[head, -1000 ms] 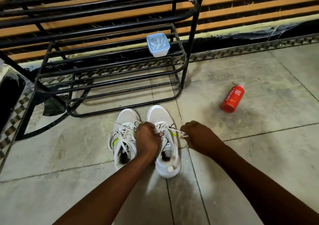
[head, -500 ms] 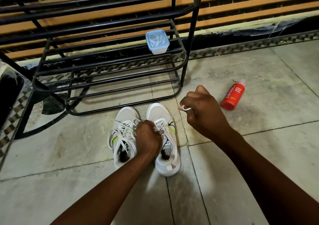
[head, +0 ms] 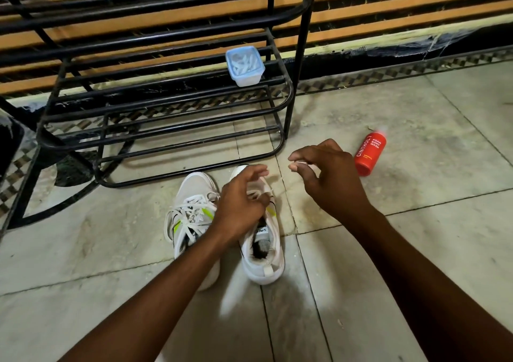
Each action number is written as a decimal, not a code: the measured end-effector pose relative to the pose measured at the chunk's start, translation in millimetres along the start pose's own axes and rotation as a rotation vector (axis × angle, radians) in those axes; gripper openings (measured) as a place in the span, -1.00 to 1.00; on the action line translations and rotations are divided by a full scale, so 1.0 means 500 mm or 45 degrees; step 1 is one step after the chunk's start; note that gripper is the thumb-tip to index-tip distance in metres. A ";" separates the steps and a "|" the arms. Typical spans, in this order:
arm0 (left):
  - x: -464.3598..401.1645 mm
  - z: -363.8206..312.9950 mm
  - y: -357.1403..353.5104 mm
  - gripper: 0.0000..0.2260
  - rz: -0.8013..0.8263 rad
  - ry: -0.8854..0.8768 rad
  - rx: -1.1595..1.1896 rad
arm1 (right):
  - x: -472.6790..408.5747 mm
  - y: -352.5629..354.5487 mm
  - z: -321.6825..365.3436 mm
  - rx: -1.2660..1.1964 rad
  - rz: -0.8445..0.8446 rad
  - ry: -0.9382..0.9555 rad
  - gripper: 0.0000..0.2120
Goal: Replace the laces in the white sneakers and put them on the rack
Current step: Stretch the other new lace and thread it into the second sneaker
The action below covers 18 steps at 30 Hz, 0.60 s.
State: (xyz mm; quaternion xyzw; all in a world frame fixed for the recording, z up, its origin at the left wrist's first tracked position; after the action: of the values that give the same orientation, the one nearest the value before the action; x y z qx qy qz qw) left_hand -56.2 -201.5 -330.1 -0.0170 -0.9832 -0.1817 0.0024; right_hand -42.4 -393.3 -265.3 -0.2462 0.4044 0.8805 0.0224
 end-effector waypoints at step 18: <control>-0.056 0.026 0.054 -0.85 -0.207 0.333 0.781 | 0.120 -0.058 -0.144 0.048 0.260 -0.137 -0.83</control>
State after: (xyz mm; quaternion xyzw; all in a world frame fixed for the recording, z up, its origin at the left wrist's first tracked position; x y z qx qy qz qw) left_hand -27.5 -172.4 -332.9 0.0862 -0.9816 0.1221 0.1188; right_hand -58.3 -435.7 -352.4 -0.1557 0.4421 0.8824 -0.0414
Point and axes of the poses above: each hand's wrist, its own x-axis away from the middle knuckle, its own y-axis out of the back of the hand, z = x × y, the point moved 5 cm from there along -x, towards the middle knuckle, and after that the axes turned 5 degrees about x, right-handed, at the moved point
